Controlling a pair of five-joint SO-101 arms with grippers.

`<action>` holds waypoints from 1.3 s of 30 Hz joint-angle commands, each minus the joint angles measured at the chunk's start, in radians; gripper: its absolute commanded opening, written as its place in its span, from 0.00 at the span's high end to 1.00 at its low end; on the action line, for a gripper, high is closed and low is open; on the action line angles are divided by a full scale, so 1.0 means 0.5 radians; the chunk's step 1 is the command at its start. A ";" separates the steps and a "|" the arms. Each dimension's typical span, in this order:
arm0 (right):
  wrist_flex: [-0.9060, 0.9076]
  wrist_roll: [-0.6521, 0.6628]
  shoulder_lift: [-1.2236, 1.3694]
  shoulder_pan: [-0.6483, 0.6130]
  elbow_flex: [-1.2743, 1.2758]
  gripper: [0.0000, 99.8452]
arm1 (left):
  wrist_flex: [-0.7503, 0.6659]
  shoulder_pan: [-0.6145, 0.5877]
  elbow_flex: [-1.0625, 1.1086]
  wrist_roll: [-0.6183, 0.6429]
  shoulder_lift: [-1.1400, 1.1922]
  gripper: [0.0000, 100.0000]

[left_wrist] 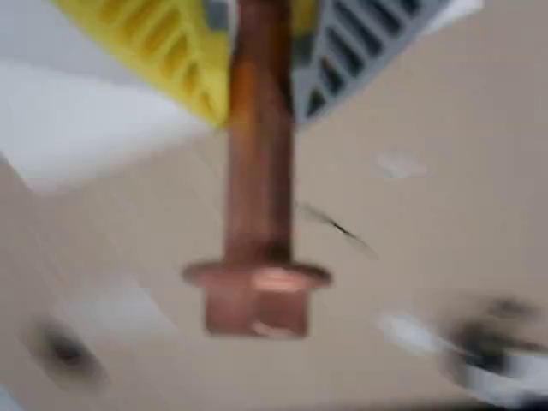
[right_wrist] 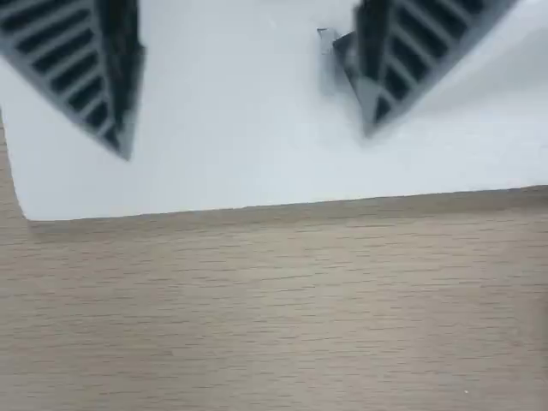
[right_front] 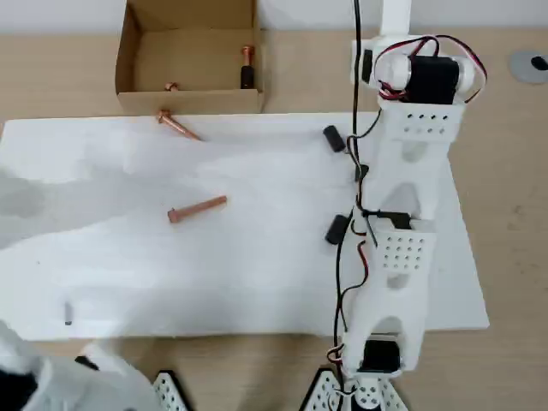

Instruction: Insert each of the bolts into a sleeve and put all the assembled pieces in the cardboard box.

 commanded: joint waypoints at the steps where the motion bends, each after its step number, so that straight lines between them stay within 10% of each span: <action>1: 0.025 0.009 -0.173 -0.035 -0.097 0.79 | -0.479 -0.690 0.178 0.169 -0.002 0.99; 11: 0.025 0.009 -0.173 -0.195 -0.026 0.79 | -1.915 -1.550 0.970 0.365 0.002 0.99; 16: 0.025 0.003 -0.173 -0.305 0.063 0.79 | -2.117 -1.580 1.160 0.319 -0.002 0.99; 39: 0.025 0.000 -0.186 -0.161 0.044 0.79 | -1.709 0.577 1.927 -0.150 -0.002 0.99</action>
